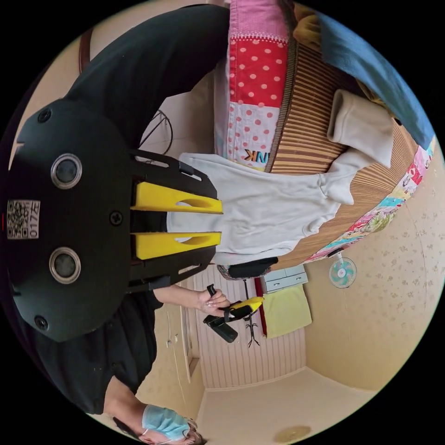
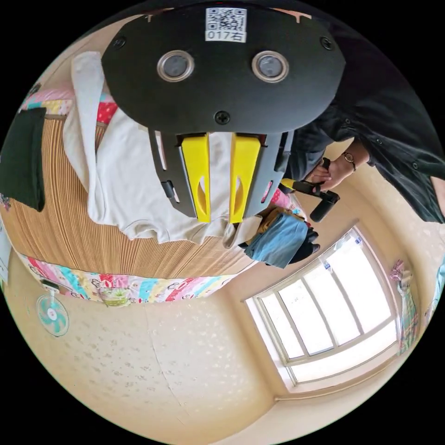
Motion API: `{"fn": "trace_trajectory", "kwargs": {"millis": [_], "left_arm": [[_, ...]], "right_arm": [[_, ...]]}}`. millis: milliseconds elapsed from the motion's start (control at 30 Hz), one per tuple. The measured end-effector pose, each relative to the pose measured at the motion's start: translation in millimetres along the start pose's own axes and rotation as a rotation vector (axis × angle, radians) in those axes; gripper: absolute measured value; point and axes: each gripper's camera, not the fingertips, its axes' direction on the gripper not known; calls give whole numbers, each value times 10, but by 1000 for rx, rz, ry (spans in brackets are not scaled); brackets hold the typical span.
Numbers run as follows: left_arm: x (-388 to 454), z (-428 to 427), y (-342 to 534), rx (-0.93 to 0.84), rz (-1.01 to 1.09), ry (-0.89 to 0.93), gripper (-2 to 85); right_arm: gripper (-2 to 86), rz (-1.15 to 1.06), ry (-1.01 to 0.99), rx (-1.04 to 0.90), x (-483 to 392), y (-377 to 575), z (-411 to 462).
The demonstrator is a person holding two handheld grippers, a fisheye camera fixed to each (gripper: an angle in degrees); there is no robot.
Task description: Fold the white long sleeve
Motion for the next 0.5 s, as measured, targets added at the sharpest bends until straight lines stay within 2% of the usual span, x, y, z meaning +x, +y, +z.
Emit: {"fn": "trace_trajectory", "kwargs": {"millis": [100,167,200,267,333,500], "left_arm": [[-17,-52,104,1,44,-49,71],[-23,-33,139,3,77,-35,78],[-19,-24,142,7,84,-28,78],[36,29,130,32,122,9,79],[141,80,106,47,166,28,79],[606,194,67,50,313,-17,79]], "right_arm": [[94,48,380,-130,308,489,-69],[105,37,697,-326,641,958,57],[108,37,735,-375,742,1077,103],[114,79,747,-558,1176,1537,294],[112,164,716,-654,1504,1845,406],[68,336,547,-594,1786,2070,72]]}}
